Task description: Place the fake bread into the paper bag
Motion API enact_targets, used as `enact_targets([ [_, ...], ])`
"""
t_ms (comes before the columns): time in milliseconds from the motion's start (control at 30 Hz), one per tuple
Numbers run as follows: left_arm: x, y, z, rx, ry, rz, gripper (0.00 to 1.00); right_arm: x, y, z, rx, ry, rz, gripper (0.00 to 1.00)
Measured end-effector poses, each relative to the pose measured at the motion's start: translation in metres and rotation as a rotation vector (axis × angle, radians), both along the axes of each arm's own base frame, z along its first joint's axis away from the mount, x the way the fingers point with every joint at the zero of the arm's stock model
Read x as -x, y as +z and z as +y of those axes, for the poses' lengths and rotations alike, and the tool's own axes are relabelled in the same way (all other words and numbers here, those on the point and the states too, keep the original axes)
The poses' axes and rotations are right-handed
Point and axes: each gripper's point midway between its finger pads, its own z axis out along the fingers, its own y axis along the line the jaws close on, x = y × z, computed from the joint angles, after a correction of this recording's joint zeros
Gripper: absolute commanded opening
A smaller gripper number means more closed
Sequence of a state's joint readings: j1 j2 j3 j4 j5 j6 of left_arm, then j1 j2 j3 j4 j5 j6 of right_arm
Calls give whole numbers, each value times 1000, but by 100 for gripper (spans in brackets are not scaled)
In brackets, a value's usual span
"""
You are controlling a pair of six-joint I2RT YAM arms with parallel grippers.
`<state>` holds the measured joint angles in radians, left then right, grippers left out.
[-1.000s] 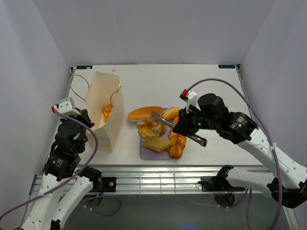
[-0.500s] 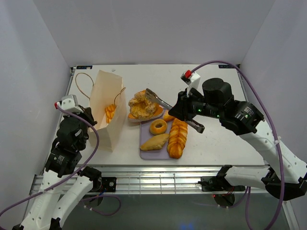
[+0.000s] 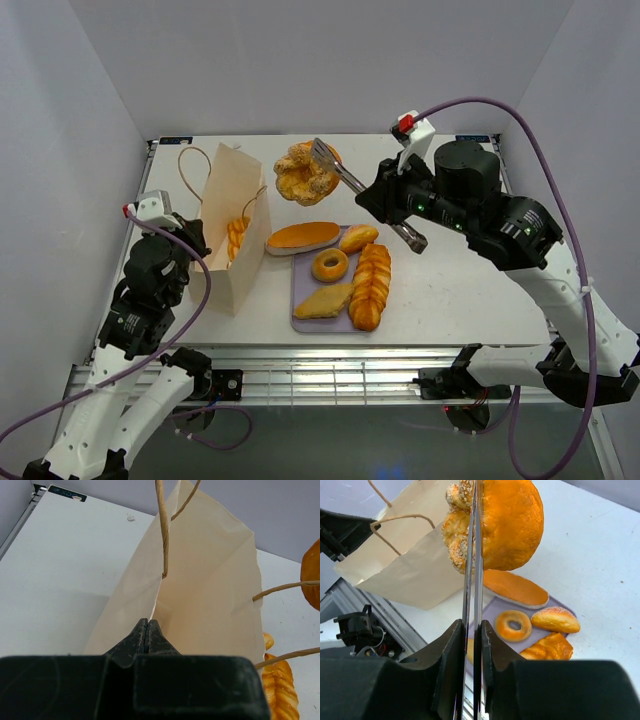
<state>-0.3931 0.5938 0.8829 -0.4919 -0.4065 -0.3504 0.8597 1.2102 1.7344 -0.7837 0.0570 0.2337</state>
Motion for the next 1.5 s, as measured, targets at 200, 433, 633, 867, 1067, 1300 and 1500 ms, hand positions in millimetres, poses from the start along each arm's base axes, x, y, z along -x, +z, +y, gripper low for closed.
enact_targets([
  [200,-2,0,-10,13,-49,2,0,-14,10,2,20,-31,-45,14],
  [433,-2,3,-19,23,-94,-7,0,-32,19,21,41,-13,-83,14],
  [633,-2,3,-21,23,-109,-7,0,-36,33,43,3,54,-111,14],
  [867,-2,3,-21,19,-111,-8,0,-30,37,69,-45,170,-118,14],
  [1067,-2,3,-21,15,-111,-8,0,-27,29,83,-62,236,-109,15],
  [1300,-2,3,-19,14,-102,-8,0,-27,8,93,-49,273,-75,15],
  [1500,-2,4,-17,12,-88,-9,0,-28,-8,98,-39,285,-44,20],
])
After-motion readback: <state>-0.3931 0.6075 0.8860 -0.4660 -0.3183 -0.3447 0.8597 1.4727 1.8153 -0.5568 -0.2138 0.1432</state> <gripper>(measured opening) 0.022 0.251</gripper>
